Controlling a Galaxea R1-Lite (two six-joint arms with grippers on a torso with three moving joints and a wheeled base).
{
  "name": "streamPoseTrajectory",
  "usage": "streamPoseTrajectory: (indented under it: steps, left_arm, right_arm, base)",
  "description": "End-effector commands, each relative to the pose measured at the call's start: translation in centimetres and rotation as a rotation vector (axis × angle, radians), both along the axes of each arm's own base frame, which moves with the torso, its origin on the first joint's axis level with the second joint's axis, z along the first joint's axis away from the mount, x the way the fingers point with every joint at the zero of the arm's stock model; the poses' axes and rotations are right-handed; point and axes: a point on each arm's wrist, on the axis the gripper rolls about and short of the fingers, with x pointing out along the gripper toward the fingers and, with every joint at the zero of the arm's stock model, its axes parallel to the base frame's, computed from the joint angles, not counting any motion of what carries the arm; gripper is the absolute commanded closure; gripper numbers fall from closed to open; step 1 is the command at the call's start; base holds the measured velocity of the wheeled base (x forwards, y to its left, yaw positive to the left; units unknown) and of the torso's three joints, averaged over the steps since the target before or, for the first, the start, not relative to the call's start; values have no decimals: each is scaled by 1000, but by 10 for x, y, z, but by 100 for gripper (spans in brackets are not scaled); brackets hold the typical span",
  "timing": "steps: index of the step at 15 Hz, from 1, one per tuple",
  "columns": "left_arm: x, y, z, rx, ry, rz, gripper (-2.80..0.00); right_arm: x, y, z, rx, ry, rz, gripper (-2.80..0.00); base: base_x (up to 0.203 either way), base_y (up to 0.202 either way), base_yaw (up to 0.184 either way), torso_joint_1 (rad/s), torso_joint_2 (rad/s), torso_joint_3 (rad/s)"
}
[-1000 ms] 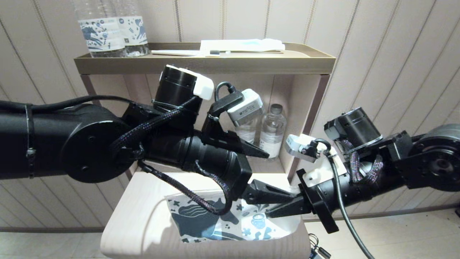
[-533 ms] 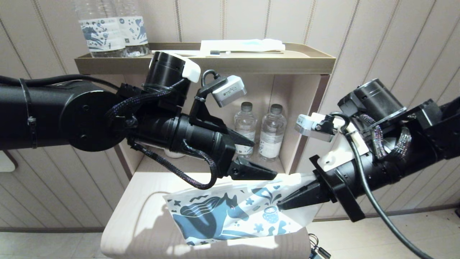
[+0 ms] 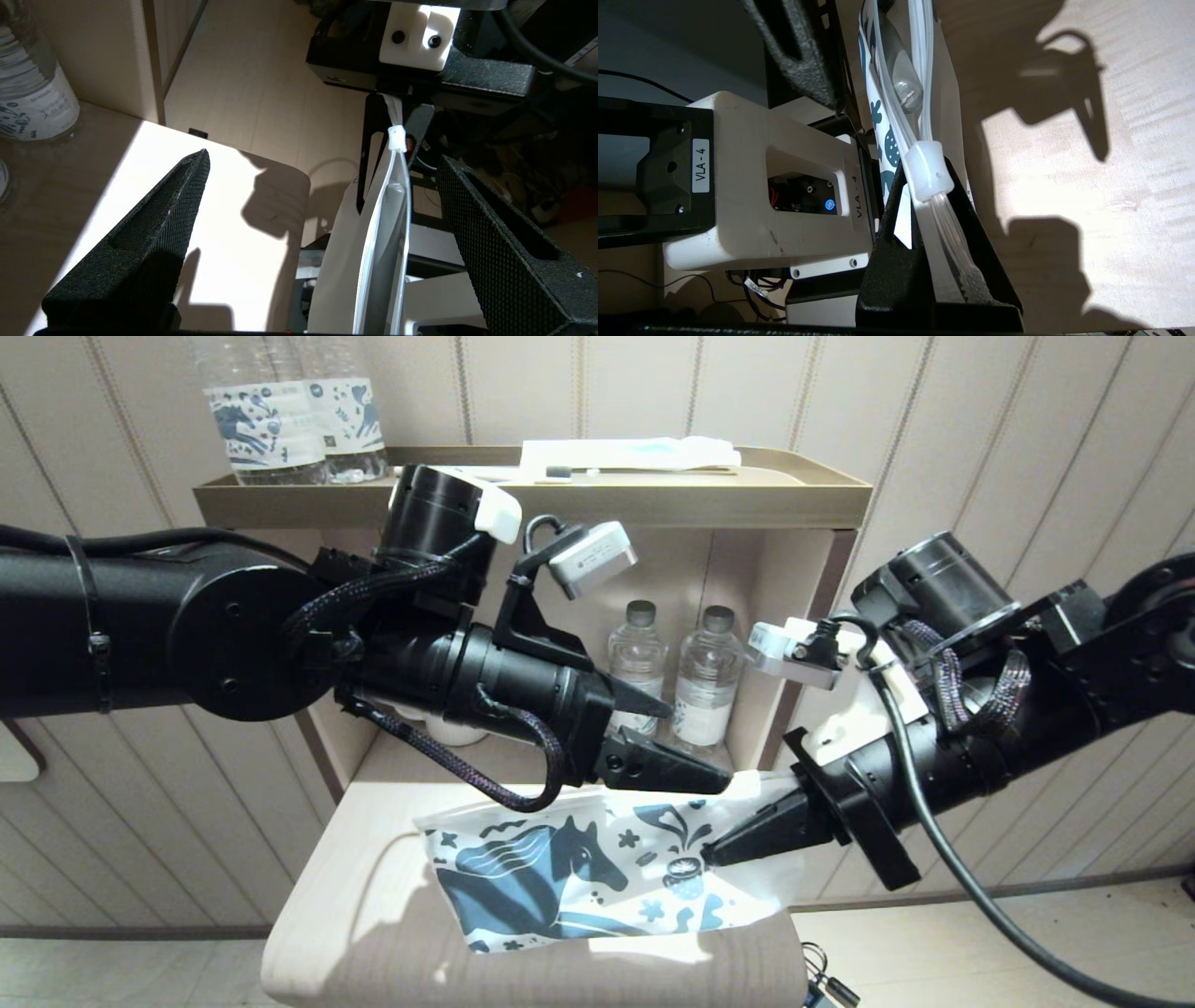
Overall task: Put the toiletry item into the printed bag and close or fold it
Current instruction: Close the strorage bag and place it on the desk
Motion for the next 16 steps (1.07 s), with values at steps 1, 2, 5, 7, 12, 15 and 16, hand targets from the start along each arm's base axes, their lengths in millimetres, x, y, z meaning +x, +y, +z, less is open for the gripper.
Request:
streamPoseTrajectory:
  steps: [1,2,5,7,12,15,16]
  left_arm:
    - [-1,1,1,-5,12,-2,-280]
    - [-1,1,1,-10,16,-7,-280]
    - [1,-1,0,-20,53,-9,-280]
    - [4,-4,1,-39,64,-2,-280]
    - [6,-12,-5,-38,94,-1,-280]
    - [5,-11,-6,-36,92,-2,-280]
    - [4,-11,-6,-35,89,-3,-280]
  right_arm:
    - [3,3,-4,0,16,9,0]
    - [4,3,-4,3,19,12,0]
    - [7,5,-7,9,36,17,0]
    - [9,6,-5,16,38,19,0]
    - [9,6,-5,19,40,21,0]
    - [10,6,-5,20,37,21,0]
    - [10,6,-5,21,36,21,0]
  base:
    - [0,0,0,0,0,0]
    - [0,0,0,0,0,0]
    - [0,0,0,0,0,0]
    - [0,0,0,0,0,0]
    - [0,0,0,0,0,0]
    - [0,0,0,0,0,0]
    - [0,0,0,0,0,0]
